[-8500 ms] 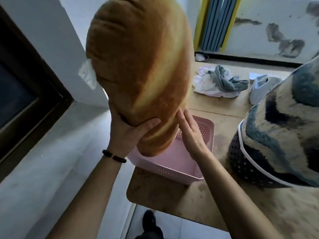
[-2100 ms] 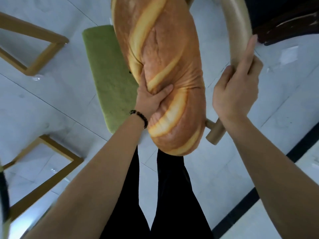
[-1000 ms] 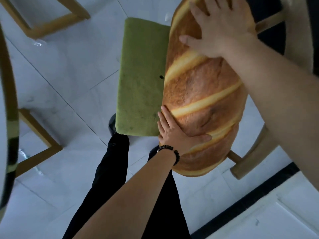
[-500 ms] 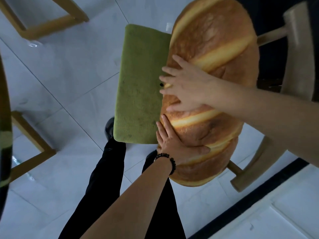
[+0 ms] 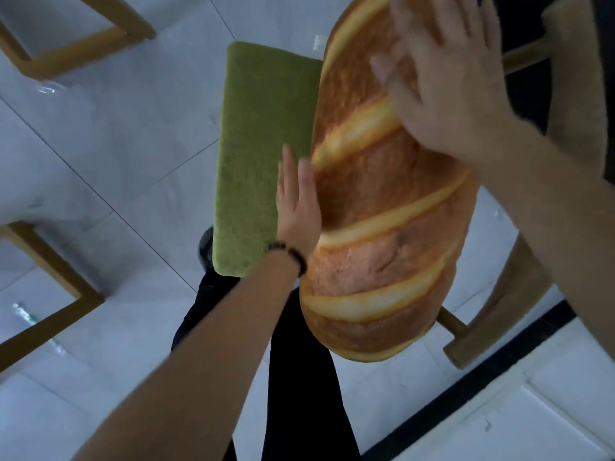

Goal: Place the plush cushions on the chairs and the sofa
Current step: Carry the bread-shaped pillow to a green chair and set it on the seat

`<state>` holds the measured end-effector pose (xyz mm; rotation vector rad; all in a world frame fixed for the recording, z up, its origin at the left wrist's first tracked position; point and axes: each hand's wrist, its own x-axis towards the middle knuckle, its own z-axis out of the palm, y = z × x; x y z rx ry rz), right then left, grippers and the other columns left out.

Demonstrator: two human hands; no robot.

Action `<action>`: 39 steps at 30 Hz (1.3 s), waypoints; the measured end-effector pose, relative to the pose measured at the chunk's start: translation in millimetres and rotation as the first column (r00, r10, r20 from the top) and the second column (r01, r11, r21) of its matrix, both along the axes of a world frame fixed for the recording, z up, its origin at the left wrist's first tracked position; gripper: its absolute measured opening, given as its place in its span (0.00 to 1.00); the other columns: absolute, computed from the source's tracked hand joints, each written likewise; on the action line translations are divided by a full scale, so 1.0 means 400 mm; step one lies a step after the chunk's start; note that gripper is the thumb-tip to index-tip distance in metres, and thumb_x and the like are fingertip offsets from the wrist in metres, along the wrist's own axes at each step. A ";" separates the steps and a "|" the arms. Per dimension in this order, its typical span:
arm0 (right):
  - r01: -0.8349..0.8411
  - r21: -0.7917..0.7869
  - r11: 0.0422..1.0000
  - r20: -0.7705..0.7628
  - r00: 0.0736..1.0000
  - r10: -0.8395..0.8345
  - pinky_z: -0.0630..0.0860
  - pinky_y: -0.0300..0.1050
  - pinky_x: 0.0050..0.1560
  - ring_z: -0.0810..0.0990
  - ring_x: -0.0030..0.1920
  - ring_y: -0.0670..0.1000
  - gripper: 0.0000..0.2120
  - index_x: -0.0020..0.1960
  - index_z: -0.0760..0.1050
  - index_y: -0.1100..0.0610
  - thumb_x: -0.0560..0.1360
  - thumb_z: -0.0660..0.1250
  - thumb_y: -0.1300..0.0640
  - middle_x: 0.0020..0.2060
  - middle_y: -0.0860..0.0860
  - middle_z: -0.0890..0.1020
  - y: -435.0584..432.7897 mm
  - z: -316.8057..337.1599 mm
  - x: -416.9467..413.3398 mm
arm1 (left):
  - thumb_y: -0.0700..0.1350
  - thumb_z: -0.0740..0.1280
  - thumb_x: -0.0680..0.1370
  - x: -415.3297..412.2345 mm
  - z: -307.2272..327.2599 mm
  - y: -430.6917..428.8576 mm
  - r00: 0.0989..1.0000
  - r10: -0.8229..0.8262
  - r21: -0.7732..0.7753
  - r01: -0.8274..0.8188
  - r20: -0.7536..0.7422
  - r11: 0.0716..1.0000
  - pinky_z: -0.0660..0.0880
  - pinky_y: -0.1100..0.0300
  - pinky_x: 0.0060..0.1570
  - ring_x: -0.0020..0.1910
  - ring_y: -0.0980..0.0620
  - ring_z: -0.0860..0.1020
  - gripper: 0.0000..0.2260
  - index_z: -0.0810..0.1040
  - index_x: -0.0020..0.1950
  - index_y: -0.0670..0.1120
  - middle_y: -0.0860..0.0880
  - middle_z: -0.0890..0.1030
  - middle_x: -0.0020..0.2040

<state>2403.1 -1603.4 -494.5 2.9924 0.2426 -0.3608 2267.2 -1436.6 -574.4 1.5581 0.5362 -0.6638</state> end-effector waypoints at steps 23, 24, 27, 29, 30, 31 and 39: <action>0.393 -0.007 0.919 0.113 0.914 -0.390 0.51 0.62 0.79 0.53 0.81 0.65 0.27 0.82 0.57 0.49 0.86 0.50 0.41 0.80 0.63 0.57 0.003 -0.073 -0.511 | 0.58 0.46 0.84 -0.137 -0.101 -0.097 0.966 -0.227 0.163 0.205 0.125 0.965 0.49 0.54 0.78 0.82 0.54 0.51 0.27 0.48 0.83 0.54 0.52 0.53 0.83; 0.456 0.025 0.890 0.133 0.881 -0.455 0.52 0.63 0.79 0.53 0.80 0.67 0.27 0.81 0.58 0.51 0.86 0.51 0.42 0.80 0.65 0.57 0.012 -0.070 -0.526 | 0.58 0.46 0.84 -0.136 -0.102 -0.097 0.966 -0.219 0.154 0.198 0.135 0.968 0.51 0.51 0.79 0.82 0.54 0.51 0.27 0.48 0.83 0.53 0.52 0.54 0.83; 0.474 0.074 0.878 0.177 0.860 -0.479 0.56 0.67 0.77 0.57 0.78 0.71 0.27 0.80 0.61 0.56 0.84 0.58 0.46 0.77 0.70 0.60 0.066 -0.062 -0.608 | 0.58 0.46 0.84 -0.176 -0.092 -0.072 0.983 -0.161 0.132 0.149 0.085 0.980 0.52 0.48 0.79 0.82 0.54 0.51 0.27 0.48 0.83 0.54 0.53 0.54 0.83; 0.414 0.053 0.909 0.187 0.890 -0.416 0.58 0.69 0.75 0.60 0.77 0.71 0.28 0.78 0.64 0.56 0.82 0.64 0.45 0.75 0.70 0.61 0.097 -0.073 -0.695 | 0.61 0.46 0.83 -0.240 -0.085 -0.048 0.991 -0.134 0.093 0.134 0.000 0.987 0.51 0.46 0.80 0.81 0.55 0.51 0.28 0.47 0.83 0.55 0.55 0.53 0.83; 0.414 0.050 0.909 0.179 0.891 -0.416 0.59 0.70 0.75 0.60 0.76 0.71 0.29 0.78 0.65 0.55 0.81 0.65 0.45 0.75 0.70 0.61 0.103 -0.081 -0.740 | 0.63 0.46 0.82 -0.276 -0.082 -0.039 0.990 -0.126 0.047 0.130 -0.063 0.990 0.51 0.46 0.80 0.81 0.56 0.51 0.30 0.47 0.82 0.56 0.57 0.53 0.82; 0.437 0.052 0.898 0.164 0.883 -0.439 0.59 0.71 0.75 0.59 0.76 0.70 0.29 0.78 0.66 0.55 0.81 0.65 0.44 0.75 0.70 0.61 0.102 -0.091 -0.781 | 0.66 0.46 0.80 -0.310 -0.083 -0.033 0.984 -0.125 -0.001 0.126 -0.128 0.992 0.52 0.47 0.80 0.81 0.57 0.51 0.31 0.46 0.82 0.59 0.58 0.53 0.82; 0.450 0.103 0.887 0.205 0.863 -0.462 0.55 0.67 0.77 0.60 0.76 0.69 0.29 0.77 0.66 0.53 0.81 0.62 0.41 0.74 0.70 0.64 0.061 -0.183 -0.831 | 0.56 0.44 0.86 -0.333 -0.081 -0.059 0.957 -0.189 0.070 0.208 -0.218 0.976 0.46 0.49 0.79 0.80 0.50 0.54 0.23 0.44 0.82 0.58 0.56 0.53 0.82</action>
